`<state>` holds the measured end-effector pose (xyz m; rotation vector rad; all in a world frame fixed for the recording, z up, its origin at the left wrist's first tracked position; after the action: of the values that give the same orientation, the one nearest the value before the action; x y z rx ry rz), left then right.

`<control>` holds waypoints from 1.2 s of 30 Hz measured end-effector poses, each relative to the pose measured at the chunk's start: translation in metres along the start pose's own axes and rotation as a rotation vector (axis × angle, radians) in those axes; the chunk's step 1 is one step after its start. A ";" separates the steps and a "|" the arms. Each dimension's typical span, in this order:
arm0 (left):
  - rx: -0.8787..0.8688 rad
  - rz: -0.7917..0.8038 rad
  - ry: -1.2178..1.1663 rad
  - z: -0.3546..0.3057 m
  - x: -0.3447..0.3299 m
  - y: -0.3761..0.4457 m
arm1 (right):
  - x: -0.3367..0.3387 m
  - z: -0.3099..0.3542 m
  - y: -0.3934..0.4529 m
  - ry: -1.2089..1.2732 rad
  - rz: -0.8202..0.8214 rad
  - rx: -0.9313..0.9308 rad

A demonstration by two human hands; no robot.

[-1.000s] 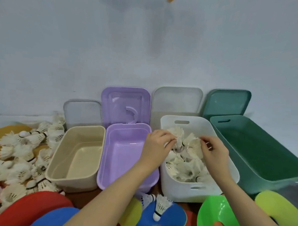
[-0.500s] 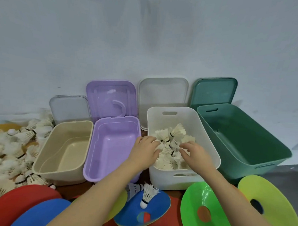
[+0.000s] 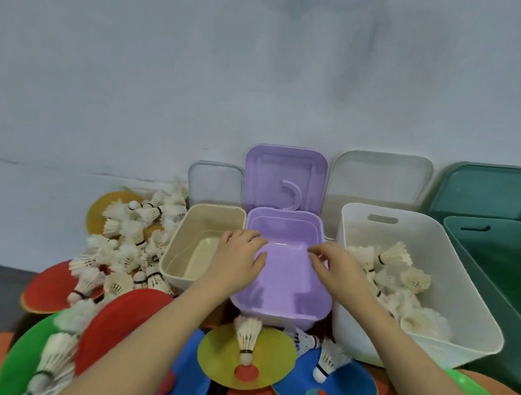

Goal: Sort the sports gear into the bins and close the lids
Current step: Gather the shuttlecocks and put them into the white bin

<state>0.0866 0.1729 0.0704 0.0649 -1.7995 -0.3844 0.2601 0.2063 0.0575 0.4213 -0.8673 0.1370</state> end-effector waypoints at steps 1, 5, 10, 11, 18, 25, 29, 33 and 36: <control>0.034 -0.003 0.005 0.020 0.006 -0.005 | -0.014 0.013 0.006 0.012 0.013 0.013; 0.156 -0.040 0.030 0.100 0.030 -0.030 | -0.071 0.068 0.029 0.045 0.096 0.059; 0.252 -0.027 0.032 0.191 0.045 -0.055 | -0.141 0.134 0.053 0.074 0.182 0.103; 0.262 -0.024 0.032 0.209 0.045 -0.059 | -0.155 0.145 0.057 0.076 0.200 0.105; 0.364 0.020 -0.005 0.329 0.039 -0.087 | -0.240 0.215 0.078 0.047 0.274 0.156; 0.439 0.191 -0.037 0.400 0.007 -0.105 | -0.321 0.248 0.098 -0.227 0.374 0.100; 0.422 0.203 -0.156 0.406 -0.003 -0.101 | -0.346 0.252 0.108 -0.304 0.365 0.036; 0.379 0.128 -0.272 0.405 0.003 -0.096 | -0.354 0.253 0.116 -0.348 0.342 0.004; 0.343 0.068 -0.355 0.404 0.011 -0.094 | -0.349 0.253 0.122 -0.330 0.301 0.010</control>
<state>-0.3155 0.1723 -0.0327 0.1841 -2.1980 -0.0331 -0.1788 0.2308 -0.0280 0.3243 -1.2541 0.3561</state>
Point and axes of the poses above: each hand's wrist, its own y-axis towards the middle knuckle, its own x-axis out of the back of the hand, z = x × y, the point moved 9 cm from there along y, towards the middle knuckle, and after that the axes turned 1 degree about y, right-handed, at the moved point
